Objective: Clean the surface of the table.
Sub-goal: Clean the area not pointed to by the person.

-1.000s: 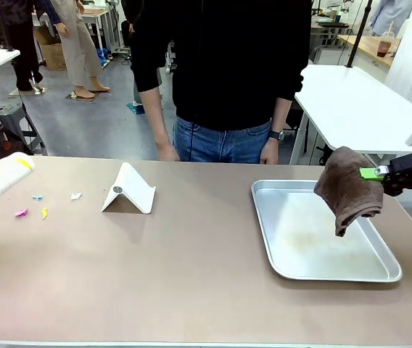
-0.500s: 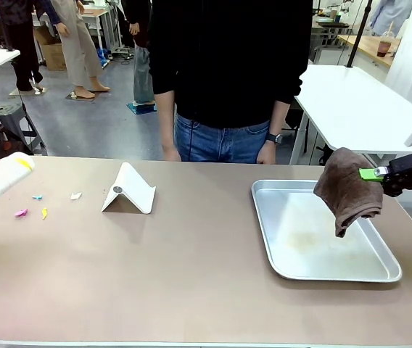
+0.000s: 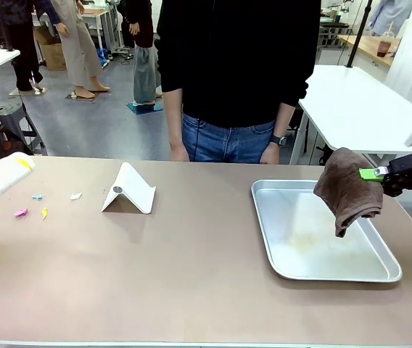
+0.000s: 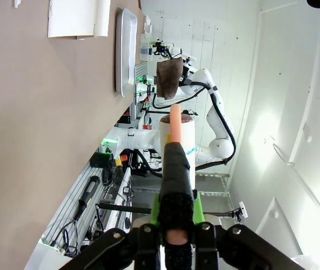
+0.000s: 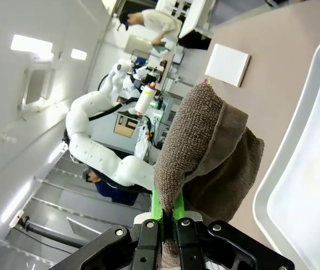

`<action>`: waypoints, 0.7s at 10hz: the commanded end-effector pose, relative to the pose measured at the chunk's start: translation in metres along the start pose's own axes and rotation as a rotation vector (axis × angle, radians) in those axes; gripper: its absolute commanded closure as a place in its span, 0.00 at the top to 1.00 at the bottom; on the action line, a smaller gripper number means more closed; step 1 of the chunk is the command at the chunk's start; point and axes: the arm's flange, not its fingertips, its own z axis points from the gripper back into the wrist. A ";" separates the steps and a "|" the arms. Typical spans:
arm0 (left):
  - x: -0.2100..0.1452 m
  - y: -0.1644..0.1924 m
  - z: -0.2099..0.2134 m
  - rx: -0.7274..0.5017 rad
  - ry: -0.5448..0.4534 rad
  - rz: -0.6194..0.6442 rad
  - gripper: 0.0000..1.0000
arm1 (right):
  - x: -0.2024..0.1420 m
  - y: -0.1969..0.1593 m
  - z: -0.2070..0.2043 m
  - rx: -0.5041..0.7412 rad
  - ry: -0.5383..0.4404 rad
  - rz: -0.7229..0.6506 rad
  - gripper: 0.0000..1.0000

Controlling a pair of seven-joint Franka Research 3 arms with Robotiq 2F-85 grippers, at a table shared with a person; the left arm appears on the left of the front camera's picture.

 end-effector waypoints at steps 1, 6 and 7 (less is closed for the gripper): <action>-0.006 -0.008 0.005 -0.004 0.015 -0.015 0.00 | 0.000 0.004 -0.001 0.003 -0.009 0.008 0.08; 0.000 0.000 0.000 0.000 0.000 0.000 0.22 | 0.000 0.004 -0.001 0.003 -0.009 0.008 0.08; -0.004 -0.009 -0.005 0.128 -0.020 -0.020 0.22 | 0.000 0.004 -0.001 0.003 -0.009 0.008 0.08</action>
